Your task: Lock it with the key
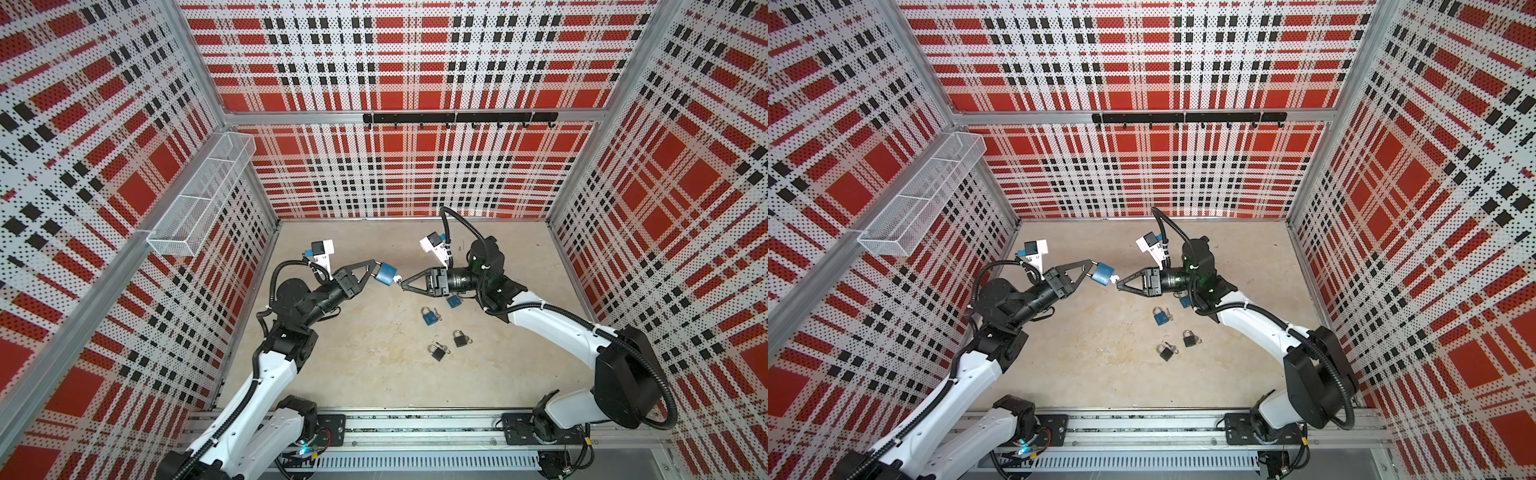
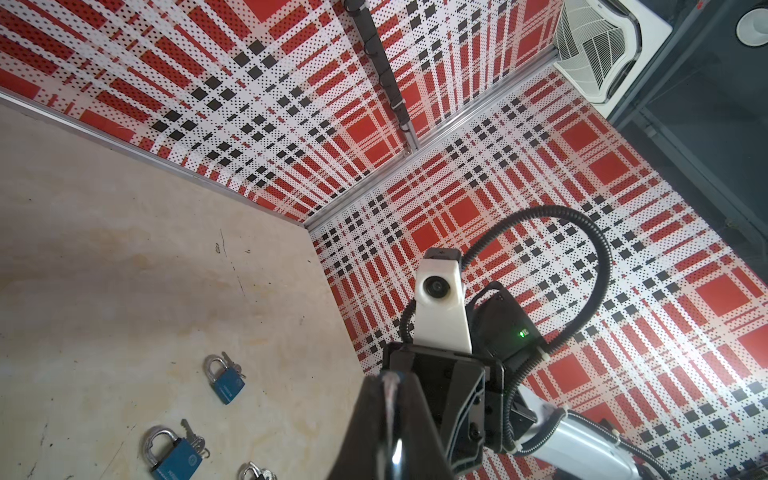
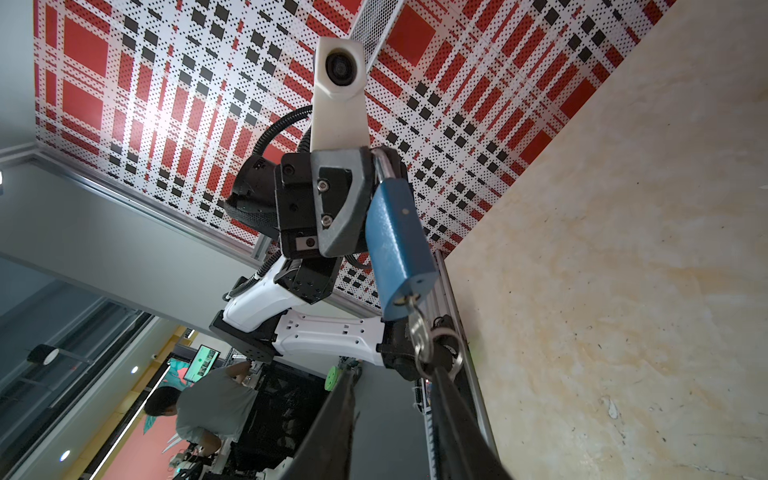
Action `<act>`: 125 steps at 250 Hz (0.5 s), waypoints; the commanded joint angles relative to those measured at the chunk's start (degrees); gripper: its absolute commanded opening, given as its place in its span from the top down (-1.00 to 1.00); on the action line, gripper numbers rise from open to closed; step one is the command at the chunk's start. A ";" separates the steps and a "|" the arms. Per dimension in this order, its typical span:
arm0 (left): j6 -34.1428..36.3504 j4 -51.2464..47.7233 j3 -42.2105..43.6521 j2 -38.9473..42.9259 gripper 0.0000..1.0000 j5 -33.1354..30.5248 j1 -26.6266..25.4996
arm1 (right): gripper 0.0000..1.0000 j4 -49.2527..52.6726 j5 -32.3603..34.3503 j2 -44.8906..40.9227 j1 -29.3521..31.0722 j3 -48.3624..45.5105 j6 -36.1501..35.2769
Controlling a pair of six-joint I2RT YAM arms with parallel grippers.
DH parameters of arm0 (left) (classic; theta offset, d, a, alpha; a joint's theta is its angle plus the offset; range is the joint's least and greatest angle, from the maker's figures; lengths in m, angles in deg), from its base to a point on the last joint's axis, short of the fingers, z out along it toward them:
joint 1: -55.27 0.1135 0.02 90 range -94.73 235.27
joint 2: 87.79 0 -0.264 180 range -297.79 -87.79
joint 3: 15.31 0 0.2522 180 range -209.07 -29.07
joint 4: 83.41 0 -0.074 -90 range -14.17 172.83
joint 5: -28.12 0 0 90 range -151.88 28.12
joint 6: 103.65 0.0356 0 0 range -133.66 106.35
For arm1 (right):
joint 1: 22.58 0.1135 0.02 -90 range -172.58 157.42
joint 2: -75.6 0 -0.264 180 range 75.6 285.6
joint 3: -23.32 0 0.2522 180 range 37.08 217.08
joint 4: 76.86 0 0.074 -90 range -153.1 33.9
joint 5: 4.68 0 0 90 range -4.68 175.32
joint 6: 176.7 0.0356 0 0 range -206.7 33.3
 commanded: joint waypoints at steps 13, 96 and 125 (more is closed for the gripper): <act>-1.06 3.59 -1.43 1.24 1.00 0.73 0.09 | 0.23 1.20 1.30 0.53 0.02 2.31 -2.87; -1.28 4.05 -1.09 0.84 1.00 0.41 -0.78 | 0.22 1.59 1.28 2.21 -0.01 4.71 -3.34; -1.29 4.28 -1.08 0.58 1.00 0.26 -0.80 | 0.28 0.99 0.90 3.06 -0.06 5.13 -2.97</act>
